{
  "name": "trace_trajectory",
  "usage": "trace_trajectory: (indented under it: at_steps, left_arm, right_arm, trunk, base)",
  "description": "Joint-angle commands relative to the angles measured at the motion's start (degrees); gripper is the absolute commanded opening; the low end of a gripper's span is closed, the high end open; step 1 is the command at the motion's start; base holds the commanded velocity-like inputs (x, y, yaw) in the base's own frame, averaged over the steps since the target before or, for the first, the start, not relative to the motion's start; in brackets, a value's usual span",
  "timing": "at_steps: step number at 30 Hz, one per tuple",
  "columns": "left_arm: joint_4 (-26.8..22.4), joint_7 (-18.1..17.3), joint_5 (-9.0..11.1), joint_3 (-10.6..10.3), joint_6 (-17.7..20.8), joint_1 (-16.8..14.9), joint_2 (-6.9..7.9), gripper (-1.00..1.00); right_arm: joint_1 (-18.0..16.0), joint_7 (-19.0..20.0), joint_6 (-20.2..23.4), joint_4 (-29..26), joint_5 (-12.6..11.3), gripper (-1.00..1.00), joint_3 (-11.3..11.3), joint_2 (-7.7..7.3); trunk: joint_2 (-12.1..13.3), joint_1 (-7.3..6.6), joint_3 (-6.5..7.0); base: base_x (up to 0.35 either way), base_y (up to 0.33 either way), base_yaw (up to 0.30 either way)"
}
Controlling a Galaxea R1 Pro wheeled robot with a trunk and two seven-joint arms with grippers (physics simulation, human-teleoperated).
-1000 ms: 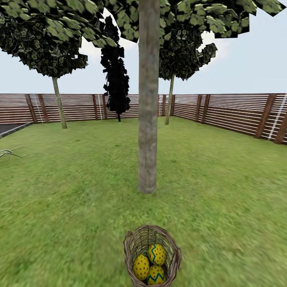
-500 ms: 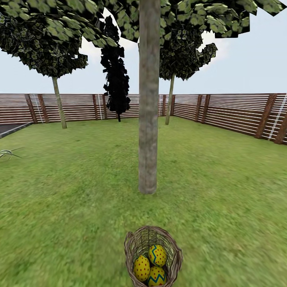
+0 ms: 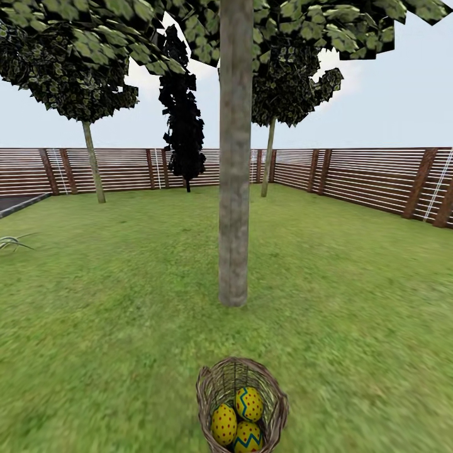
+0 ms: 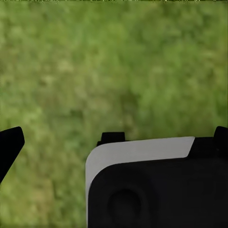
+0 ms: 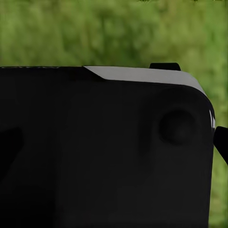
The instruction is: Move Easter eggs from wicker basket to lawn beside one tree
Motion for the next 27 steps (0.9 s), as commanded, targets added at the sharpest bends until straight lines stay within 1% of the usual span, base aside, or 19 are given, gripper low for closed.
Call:
trace_trajectory:
  at_steps: [1, 7, 21, 26, 27]
  left_arm:
    - [0.07, -0.11, -0.07, -0.02, -0.18, -0.04, 0.01, 1.0]
    - [0.03, 0.13, -0.09, -0.13, -0.18, -0.04, 0.01, 1.0]
    - [0.0, 0.15, -0.06, -0.15, -0.18, -0.02, 0.05, 1.0]
    - [0.01, 0.2, -0.07, -0.15, -0.18, 0.01, 0.06, 1.0]
    - [0.02, 0.22, -0.08, -0.15, -0.18, 0.02, 0.07, 1.0]
  right_arm:
    - [-0.02, 0.06, -0.18, 0.03, -0.02, 1.0, -0.08, 0.0]
    - [-0.02, -0.02, -0.18, 0.03, -0.11, 1.0, -0.34, -0.14]
    - [-0.02, 0.03, -0.37, -0.03, -0.09, 1.0, -0.28, -0.11]
    - [0.1, -0.03, -1.6, -0.93, -0.11, 1.0, -0.33, -0.12]
    - [0.15, -0.12, -3.1, -0.97, -0.15, 1.0, -0.35, -0.11]
  trunk:
    - [-0.03, 0.01, -0.06]
    - [-0.03, 0.01, -0.06]
    - [-0.03, 0.01, -0.06]
    - [-0.03, 0.01, -0.06]
    - [-0.03, 0.01, -0.06]
  base:
    - [0.142, 0.028, 0.0]
    - [0.049, 0.008, 0.0]
    - [0.003, 0.0, 0.0]
    - [0.0, 0.0, 0.0]
    - [0.0, 0.0, 0.0]
